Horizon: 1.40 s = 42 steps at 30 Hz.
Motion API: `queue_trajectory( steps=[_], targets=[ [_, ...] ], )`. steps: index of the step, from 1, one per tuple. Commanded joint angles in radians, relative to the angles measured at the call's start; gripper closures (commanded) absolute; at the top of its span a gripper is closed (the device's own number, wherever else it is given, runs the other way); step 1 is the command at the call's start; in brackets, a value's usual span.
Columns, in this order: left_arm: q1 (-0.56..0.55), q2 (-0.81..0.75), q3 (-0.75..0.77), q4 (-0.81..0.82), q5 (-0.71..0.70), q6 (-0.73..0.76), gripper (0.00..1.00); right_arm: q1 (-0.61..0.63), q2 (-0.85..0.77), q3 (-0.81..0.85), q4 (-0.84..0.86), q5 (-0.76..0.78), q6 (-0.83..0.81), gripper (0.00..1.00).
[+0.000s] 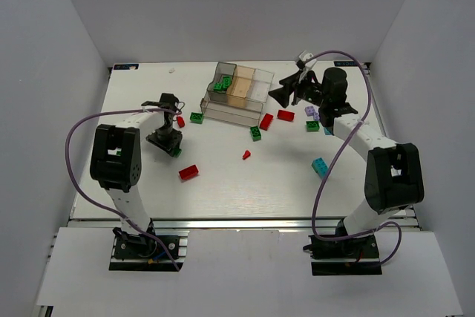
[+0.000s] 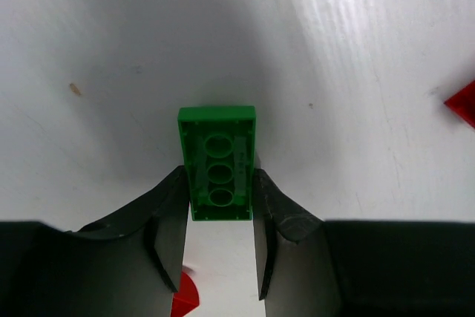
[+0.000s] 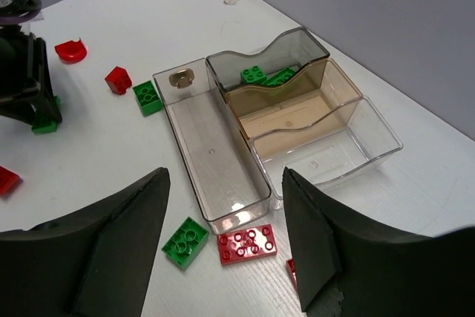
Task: Sort the legos into containers by color
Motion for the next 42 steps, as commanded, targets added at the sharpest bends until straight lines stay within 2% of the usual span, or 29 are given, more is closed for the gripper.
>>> queue_trajectory(
  steps=[1, 2, 3, 4, 5, 6, 7, 8, 9, 10, 11, 13, 18, 21, 27, 34, 36, 39, 42],
  targets=[
    [-0.020, 0.004, 0.090, 0.014, -0.011, 0.178, 1.00, -0.006, -0.057, -0.023, -0.009, -0.034, -0.041, 0.33],
    [-0.020, -0.002, 0.118, 0.019, -0.011, 0.225, 1.00, -0.007, -0.060, -0.026, -0.024, -0.054, -0.060, 0.34],
    [-0.029, -0.008, 0.168, 0.054, -0.002, 0.338, 1.00, -0.006, -0.063, -0.027, -0.046, -0.064, -0.089, 0.35],
    [-0.029, -0.019, 0.181, 0.084, 0.061, 0.398, 1.00, -0.006, -0.063, -0.026, -0.086, -0.077, -0.103, 0.37],
    [-0.029, -0.054, 0.187, 0.124, 0.095, 0.449, 1.00, -0.007, -0.064, -0.027, -0.103, -0.107, -0.121, 0.42],
    [-0.029, -0.078, 0.163, 0.234, 0.132, 0.551, 1.00, -0.006, -0.068, -0.027, -0.121, -0.118, -0.139, 0.48],
    [-0.029, -0.106, 0.144, 0.306, 0.215, 0.597, 1.00, -0.003, -0.071, -0.029, -0.161, -0.127, -0.173, 0.54],
    [-0.029, -0.132, 0.126, 0.362, 0.233, 0.622, 1.00, -0.003, -0.071, -0.029, -0.179, -0.143, -0.185, 0.70],
    [-0.029, -0.169, 0.110, 0.475, 0.244, 0.665, 1.00, -0.004, -0.075, -0.027, -0.193, -0.149, -0.195, 0.80],
    [-0.029, -0.180, 0.090, 0.523, 0.296, 0.684, 1.00, -0.003, -0.074, -0.024, -0.207, -0.153, -0.204, 0.95],
    [-0.029, -0.180, 0.092, 0.557, 0.323, 0.690, 1.00, -0.003, -0.074, -0.018, -0.239, -0.152, -0.206, 1.00],
    [-0.029, -0.126, 0.121, 0.635, 0.388, 0.743, 1.00, -0.003, -0.069, -0.010, -0.264, -0.152, -0.209, 1.00],
    [-0.029, 0.090, 0.407, 0.675, 0.538, 0.809, 0.98, 0.000, -0.069, -0.001, -0.325, -0.152, -0.219, 1.00],
    [-0.038, 0.239, 0.616, 0.636, 0.505, 0.826, 0.96, -0.003, -0.078, -0.004, -0.354, -0.147, -0.233, 1.00],
    [-0.047, 0.486, 0.938, 0.548, 0.499, 0.820, 0.87, -0.006, -0.097, -0.036, -0.382, -0.111, -0.264, 0.89],
    [-0.078, 0.570, 0.994, 0.569, 0.528, 0.794, 0.72, -0.004, -0.081, -0.043, -0.387, -0.089, -0.258, 0.76],
    [-0.078, 0.576, 0.992, 0.563, 0.532, 0.796, 0.71, -0.004, -0.074, -0.041, -0.391, -0.086, -0.259, 0.74],
    [-0.089, 0.576, 0.991, 0.548, 0.535, 0.806, 0.59, -0.006, -0.060, -0.035, -0.414, -0.084, -0.275, 0.68],
    [-0.098, 0.567, 0.986, 0.542, 0.520, 0.808, 0.45, -0.001, -0.049, -0.024, -0.446, -0.083, -0.293, 0.55]
  ],
)
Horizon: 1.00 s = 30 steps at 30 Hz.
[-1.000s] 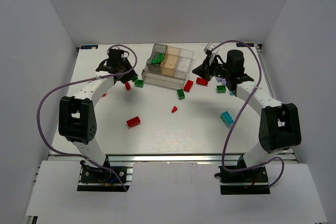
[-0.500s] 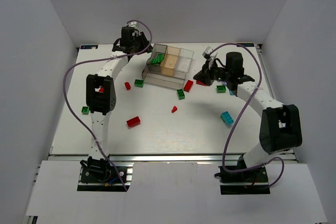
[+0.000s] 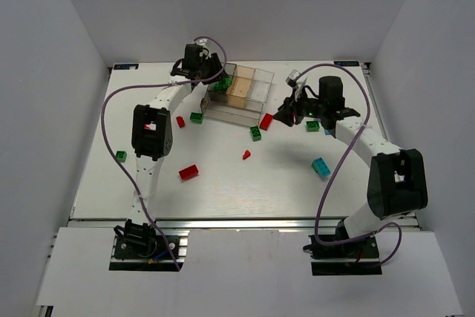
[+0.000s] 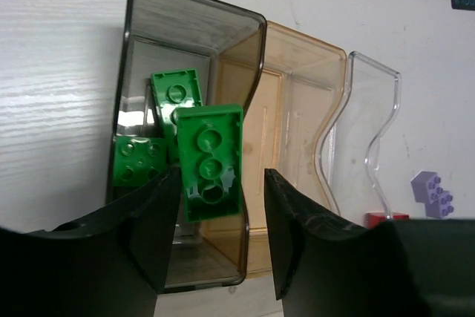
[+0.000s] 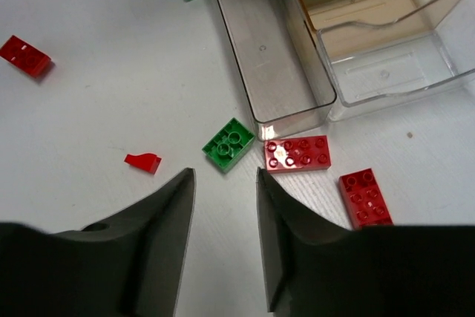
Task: Sort the legos into containers by color
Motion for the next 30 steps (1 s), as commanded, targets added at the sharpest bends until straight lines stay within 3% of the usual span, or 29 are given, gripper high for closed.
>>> queue_trajectory(
  steps=[1, 2, 7, 11, 14, 15, 17, 18, 22, 30],
  targets=[
    [-0.008, -0.054, 0.039, -0.010, 0.000, 0.005, 0.40, 0.001, 0.013, 0.018, -0.038, 0.007, -0.031, 0.47],
    [-0.008, -0.060, 0.038, -0.007, -0.009, 0.006, 0.31, 0.006, 0.022, 0.025, -0.050, 0.006, -0.031, 0.45],
    [0.003, -0.115, 0.047, 0.005, -0.023, 0.003, 0.28, 0.049, 0.056, 0.041, -0.139, 0.047, -0.013, 0.43],
    [0.021, -0.254, -0.002, -0.007, -0.061, 0.003, 0.28, 0.109, 0.093, 0.046, -0.175, 0.130, 0.040, 0.47],
    [0.021, -0.442, -0.207, 0.048, -0.114, 0.023, 0.26, 0.156, 0.142, 0.071, -0.207, 0.203, 0.122, 0.51],
    [0.021, -0.500, -0.352, 0.072, -0.124, 0.029, 0.24, 0.162, 0.156, 0.080, -0.212, 0.234, 0.150, 0.50],
    [0.021, -0.609, -0.489, 0.115, -0.163, 0.048, 0.19, 0.201, 0.186, 0.089, -0.206, 0.268, 0.225, 0.48],
    [0.021, -0.702, -0.598, 0.119, -0.183, 0.052, 0.17, 0.215, 0.196, 0.091, -0.198, 0.306, 0.254, 0.41],
    [0.031, -0.905, -0.811, 0.091, -0.296, 0.055, 0.12, 0.267, 0.226, 0.066, -0.105, 0.418, 0.366, 0.22],
    [0.031, -1.166, -1.065, 0.045, -0.365, 0.011, 0.11, 0.339, 0.304, 0.080, 0.006, 0.683, 0.449, 0.22]
  ],
)
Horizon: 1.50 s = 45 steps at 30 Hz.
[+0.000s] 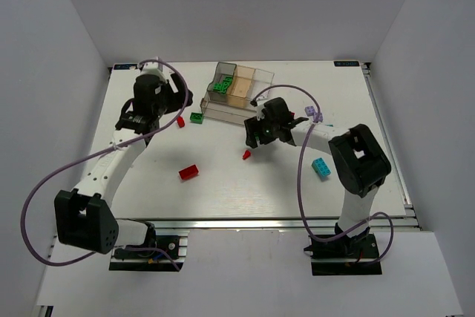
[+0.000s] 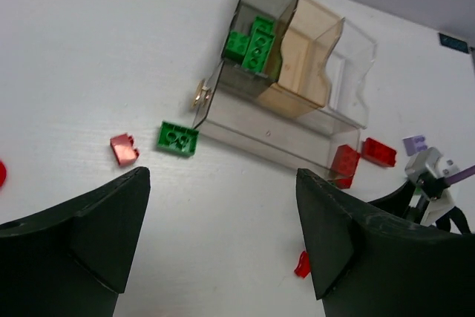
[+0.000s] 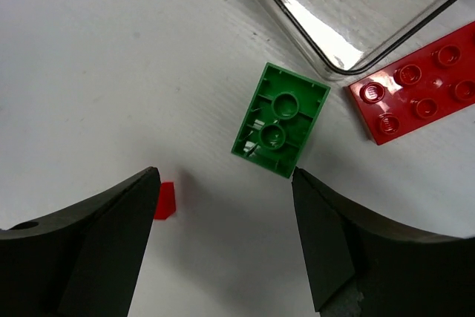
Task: Sort the legos into containers by color
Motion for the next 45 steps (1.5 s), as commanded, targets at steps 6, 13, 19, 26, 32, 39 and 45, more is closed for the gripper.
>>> queue_trajectory(
  steps=[6, 13, 19, 26, 32, 39, 45],
  targets=[
    [0.004, -0.102, -0.068, -0.106, -0.095, 0.002, 0.10, 0.064, 0.106, 0.069, 0.097, 0.312, 0.092, 0.31],
    [0.004, -0.157, -0.111, -0.131, -0.123, 0.002, 0.08, 0.084, 0.145, 0.104, 0.111, 0.400, 0.096, 0.45],
    [0.004, -0.177, -0.157, -0.122, -0.106, -0.024, 0.08, 0.081, 0.040, 0.054, 0.053, 0.262, 0.043, 0.79],
    [0.004, -0.180, -0.221, -0.070, -0.079, -0.058, 0.08, 0.078, -0.084, 0.086, -0.126, -0.279, -0.235, 1.00],
    [0.004, -0.183, -0.252, -0.054, -0.074, -0.068, 0.08, 0.076, -0.046, 0.201, 0.074, -0.280, -0.177, 1.00],
    [0.004, -0.203, -0.289, -0.048, -0.051, -0.113, 0.08, 0.076, 0.224, 0.576, 0.191, -0.001, -0.011, 1.00],
    [0.004, -0.209, -0.306, -0.033, -0.034, -0.154, 0.08, 0.076, 0.439, 0.787, 0.266, 0.087, -0.017, 0.96]
  ],
)
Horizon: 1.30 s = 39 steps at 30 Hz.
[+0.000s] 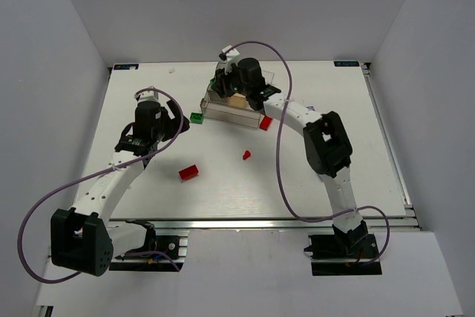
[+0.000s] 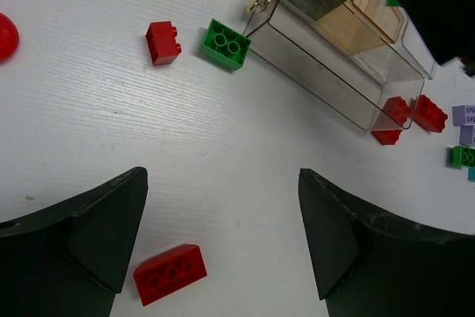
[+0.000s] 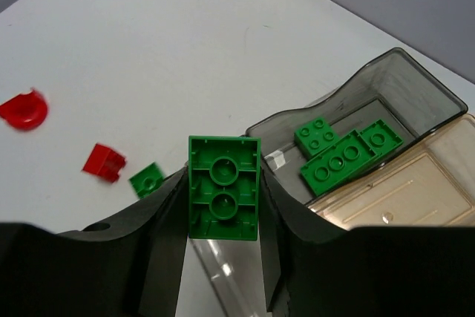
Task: Sort the legos into containers by color
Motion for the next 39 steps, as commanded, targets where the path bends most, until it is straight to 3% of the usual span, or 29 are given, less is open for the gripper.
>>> queue_trajectory(
  steps=[1, 6, 14, 20, 21, 28, 36, 39],
  targets=[
    [0.004, -0.035, -0.003, 0.031, 0.023, -0.035, 0.08, -0.003, 0.102, 0.126, 0.066, 0.088, 0.021, 0.95],
    [0.004, -0.015, 0.012, 0.027, 0.029, -0.061, 0.08, -0.011, 0.167, 0.181, 0.136, 0.126, 0.001, 0.86],
    [0.004, 0.019, 0.029, 0.026, 0.046, -0.095, 0.09, -0.023, 0.256, 0.270, 0.184, 0.154, -0.028, 0.81],
    [0.004, 0.047, 0.032, 0.040, 0.046, -0.133, 0.08, -0.031, 0.285, 0.275, 0.194, 0.151, -0.036, 0.67],
    [0.004, 0.051, 0.032, 0.043, 0.045, -0.143, 0.08, -0.032, 0.293, 0.273, 0.202, 0.157, -0.036, 0.59],
    [0.004, 0.112, 0.063, 0.046, 0.026, -0.279, 0.09, -0.050, 0.307, 0.270, 0.231, 0.140, -0.086, 0.39],
    [0.004, 0.255, 0.156, -0.031, -0.004, -0.498, 0.11, -0.081, 0.221, 0.206, 0.250, 0.091, -0.073, 0.36],
    [0.004, 0.304, 0.192, -0.060, -0.015, -0.597, 0.13, -0.110, 0.089, 0.103, 0.257, 0.022, -0.056, 0.39]
  ],
)
